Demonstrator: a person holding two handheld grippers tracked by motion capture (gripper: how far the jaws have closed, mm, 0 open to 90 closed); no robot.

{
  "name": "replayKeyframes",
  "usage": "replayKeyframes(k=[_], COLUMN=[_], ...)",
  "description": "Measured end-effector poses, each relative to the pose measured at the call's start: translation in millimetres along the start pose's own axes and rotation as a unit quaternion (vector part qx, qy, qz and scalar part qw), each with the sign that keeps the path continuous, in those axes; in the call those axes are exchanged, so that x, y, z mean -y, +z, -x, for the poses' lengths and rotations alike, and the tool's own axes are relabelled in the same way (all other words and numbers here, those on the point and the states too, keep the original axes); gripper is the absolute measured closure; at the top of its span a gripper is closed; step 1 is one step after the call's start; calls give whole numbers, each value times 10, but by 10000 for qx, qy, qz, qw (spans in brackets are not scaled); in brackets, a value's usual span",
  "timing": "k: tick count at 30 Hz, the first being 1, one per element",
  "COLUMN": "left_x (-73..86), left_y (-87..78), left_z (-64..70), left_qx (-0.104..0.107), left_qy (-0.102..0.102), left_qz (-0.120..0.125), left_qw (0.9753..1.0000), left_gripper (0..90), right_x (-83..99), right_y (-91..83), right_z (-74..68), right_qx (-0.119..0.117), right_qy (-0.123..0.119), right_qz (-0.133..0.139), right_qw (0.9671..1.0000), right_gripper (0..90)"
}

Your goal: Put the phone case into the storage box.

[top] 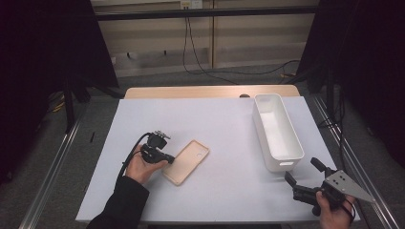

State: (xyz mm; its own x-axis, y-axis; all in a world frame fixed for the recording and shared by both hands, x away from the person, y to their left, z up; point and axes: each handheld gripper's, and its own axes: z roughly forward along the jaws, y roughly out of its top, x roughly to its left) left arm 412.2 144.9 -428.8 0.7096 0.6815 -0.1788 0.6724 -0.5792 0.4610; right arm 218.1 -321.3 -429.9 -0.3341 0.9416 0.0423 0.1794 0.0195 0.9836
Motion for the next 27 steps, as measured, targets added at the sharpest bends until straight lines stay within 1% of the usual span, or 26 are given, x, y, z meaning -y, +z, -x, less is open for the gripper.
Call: replayKeyframes(k=[5,8,10,11,12,13,14,16,18,19,20,21,25,26,27], left_x=[7,8,15,19,23,20,21,19,24,23,26,27,44,51,56], left_y=[-2,-7,-6,-10,-8,-8,-10,-21,-31,-35,-41,-49,-90,-99,-104], left_z=[35,30,33,34,40,35,41,30,25,18,13,11,16,17,17], left_qx=[-134,-118,-108,-142,-181,-175,-196,-202,-185,-174,-197,-224,-315,-303,-283], left_qy=[159,163,143,146,84,101,49,27,-68,-130,-235,-290,-306,-321,-334], left_qz=[43,43,96,144,173,158,203,260,399,417,477,505,733,797,812], left_qw=[9998,9998,9998,9997,9997,9997,9996,9995,9990,9989,9984,9981,9963,9958,9957], left_gripper=[876,876,876,877,877,877,877,877,877,877,876,876,876,876,876], right_x=[0,0,0,0,0,0,0,2,1,1,0,0,-1,-1,-1], right_y=[-3,-4,-5,-5,-6,-6,-7,-9,-11,-11,-11,-10,-11,-11,-12], right_z=[3,3,4,5,6,7,8,8,10,10,9,8,4,3,4], right_qx=[3,-2,-4,0,3,0,-4,1,6,8,8,8,6,9,12], right_qy=[13,15,18,17,24,20,18,20,27,21,27,16,13,19,23], right_qz=[-1,2,6,9,7,12,15,13,17,15,13,15,11,12,10], right_qw=[10000,10000,10000,10000,10000,10000,10000,10000,10000,10000,10000,10000,10000,10000,10000], right_gripper=[0,0,0,0,0,0,0,0,0,0,0,0,0,0,0])
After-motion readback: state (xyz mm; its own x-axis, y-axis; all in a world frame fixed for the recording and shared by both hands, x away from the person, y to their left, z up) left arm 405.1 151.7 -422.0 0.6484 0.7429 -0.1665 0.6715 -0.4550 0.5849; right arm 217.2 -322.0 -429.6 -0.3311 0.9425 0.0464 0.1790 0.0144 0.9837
